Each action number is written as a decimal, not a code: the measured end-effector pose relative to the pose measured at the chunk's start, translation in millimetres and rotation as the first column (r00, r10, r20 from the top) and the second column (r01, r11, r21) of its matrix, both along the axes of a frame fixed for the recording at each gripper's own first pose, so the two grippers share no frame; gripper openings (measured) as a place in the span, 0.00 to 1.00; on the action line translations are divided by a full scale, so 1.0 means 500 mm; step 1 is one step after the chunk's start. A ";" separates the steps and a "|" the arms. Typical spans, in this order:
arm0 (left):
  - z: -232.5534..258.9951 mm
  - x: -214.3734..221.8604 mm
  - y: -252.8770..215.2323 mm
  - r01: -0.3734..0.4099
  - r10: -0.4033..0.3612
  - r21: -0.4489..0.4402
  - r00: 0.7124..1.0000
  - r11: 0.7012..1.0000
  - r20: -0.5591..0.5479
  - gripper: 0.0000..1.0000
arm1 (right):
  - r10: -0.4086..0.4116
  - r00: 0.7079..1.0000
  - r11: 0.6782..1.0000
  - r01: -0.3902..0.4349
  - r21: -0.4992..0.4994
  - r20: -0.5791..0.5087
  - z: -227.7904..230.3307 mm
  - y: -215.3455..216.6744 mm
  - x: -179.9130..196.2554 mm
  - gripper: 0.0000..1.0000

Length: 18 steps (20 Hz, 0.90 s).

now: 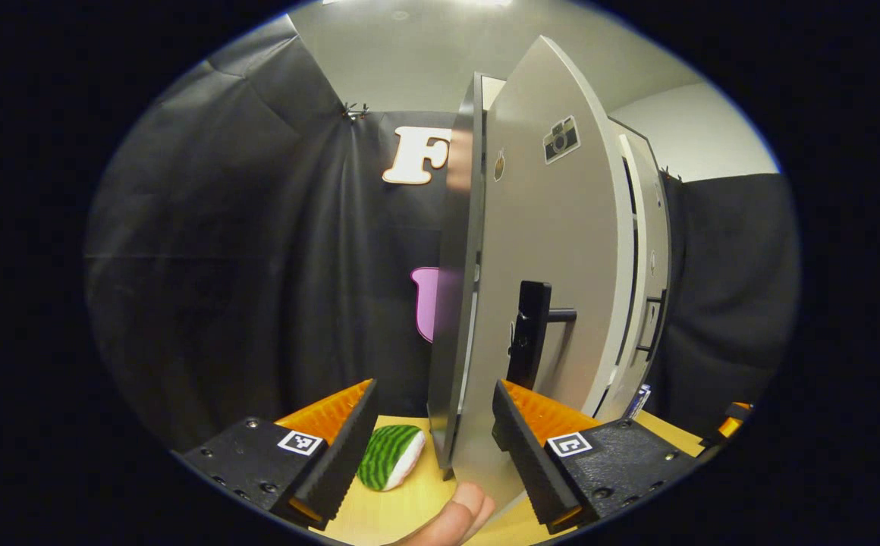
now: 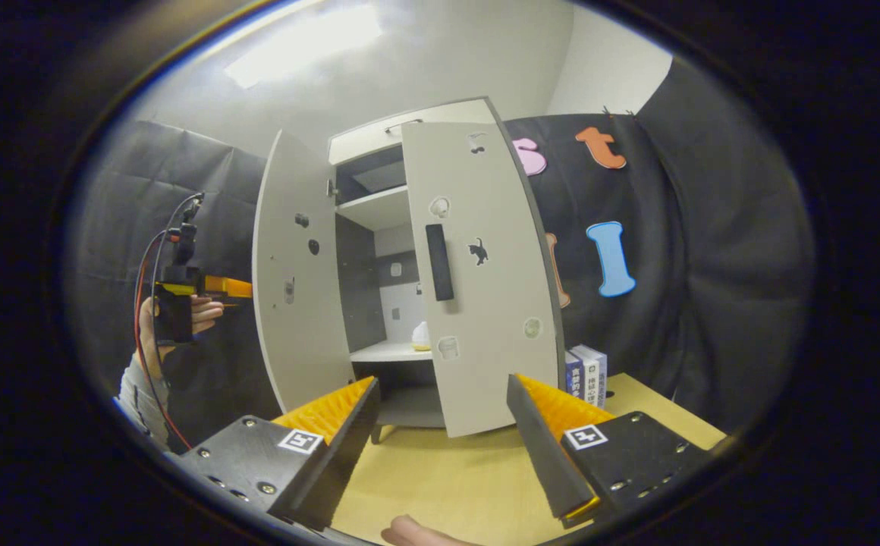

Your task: Grab one shoe with the right hand and put it into the shoe cabinet, grab the other shoe with the left hand and put it into the shoe cabinet; then close the right door with the right hand and the left door with the left hand.

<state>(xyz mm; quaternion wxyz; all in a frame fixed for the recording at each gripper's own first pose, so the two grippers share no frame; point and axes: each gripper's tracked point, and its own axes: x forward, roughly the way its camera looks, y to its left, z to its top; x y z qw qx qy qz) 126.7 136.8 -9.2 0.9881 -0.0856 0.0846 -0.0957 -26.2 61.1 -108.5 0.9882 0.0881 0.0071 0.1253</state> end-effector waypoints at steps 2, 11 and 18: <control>0.001 0.004 -0.024 0.010 -0.010 0.013 1.000 1.000 -0.012 0.92 | -0.024 1.000 1.000 0.025 -0.020 0.012 0.005 -0.009 -0.010 1.00; 0.005 0.017 -0.130 0.015 -0.015 0.082 1.000 0.997 -0.001 0.93 | -0.012 1.000 0.995 0.014 -0.101 0.024 -0.002 0.010 -0.032 0.99; -0.002 0.040 -0.177 0.023 -0.022 0.081 1.000 0.996 -0.012 0.92 | -0.035 0.999 0.998 0.034 -0.058 -0.001 -0.016 -0.021 -0.031 0.99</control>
